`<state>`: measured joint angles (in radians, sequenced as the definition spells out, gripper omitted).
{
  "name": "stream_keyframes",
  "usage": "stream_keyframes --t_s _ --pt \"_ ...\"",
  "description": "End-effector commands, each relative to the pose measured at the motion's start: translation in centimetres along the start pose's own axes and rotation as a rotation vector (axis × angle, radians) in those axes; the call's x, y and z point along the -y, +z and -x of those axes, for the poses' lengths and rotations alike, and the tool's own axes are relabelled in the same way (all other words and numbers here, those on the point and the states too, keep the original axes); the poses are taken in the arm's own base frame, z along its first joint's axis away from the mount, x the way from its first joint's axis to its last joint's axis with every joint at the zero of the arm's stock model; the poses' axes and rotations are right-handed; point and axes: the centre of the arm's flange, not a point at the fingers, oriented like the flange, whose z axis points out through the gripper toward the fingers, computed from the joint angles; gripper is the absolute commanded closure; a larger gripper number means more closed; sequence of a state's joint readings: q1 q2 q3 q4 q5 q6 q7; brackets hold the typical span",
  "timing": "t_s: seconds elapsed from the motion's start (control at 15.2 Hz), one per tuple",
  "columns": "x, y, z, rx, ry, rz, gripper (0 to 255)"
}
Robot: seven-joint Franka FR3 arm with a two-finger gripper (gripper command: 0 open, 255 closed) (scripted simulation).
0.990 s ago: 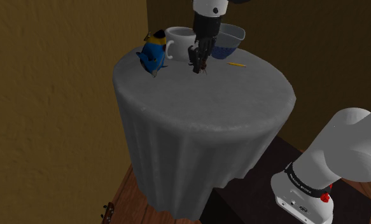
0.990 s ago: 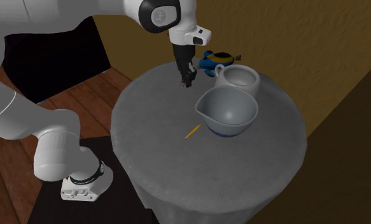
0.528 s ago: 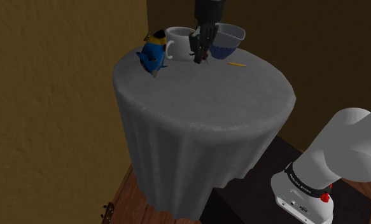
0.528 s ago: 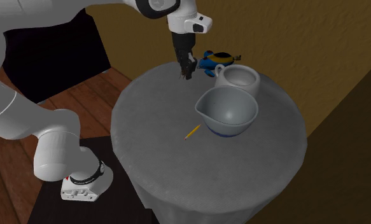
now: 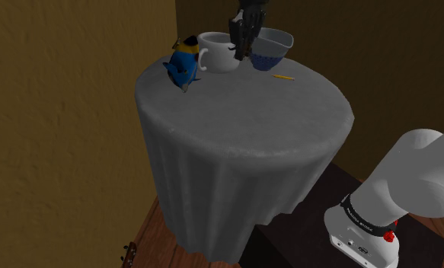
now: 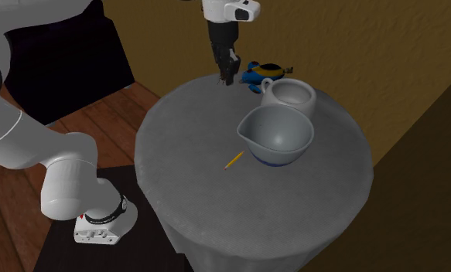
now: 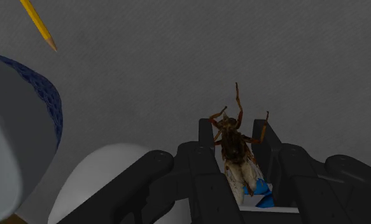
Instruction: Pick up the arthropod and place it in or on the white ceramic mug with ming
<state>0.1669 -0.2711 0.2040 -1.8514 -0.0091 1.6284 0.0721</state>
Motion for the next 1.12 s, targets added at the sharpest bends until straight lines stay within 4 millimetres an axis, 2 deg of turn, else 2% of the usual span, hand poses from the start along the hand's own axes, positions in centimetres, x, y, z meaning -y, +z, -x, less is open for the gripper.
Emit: stream_keyframes --t_s 0.0,0.79,1.06 --pt "0.0 -1.1 -0.1 0.000 0.000 0.000 255" --pt "-0.4 -7.0 -0.4 0.000 0.000 0.000 255" --pt "-3.2 -6.6 -4.8 0.000 0.000 0.000 255"
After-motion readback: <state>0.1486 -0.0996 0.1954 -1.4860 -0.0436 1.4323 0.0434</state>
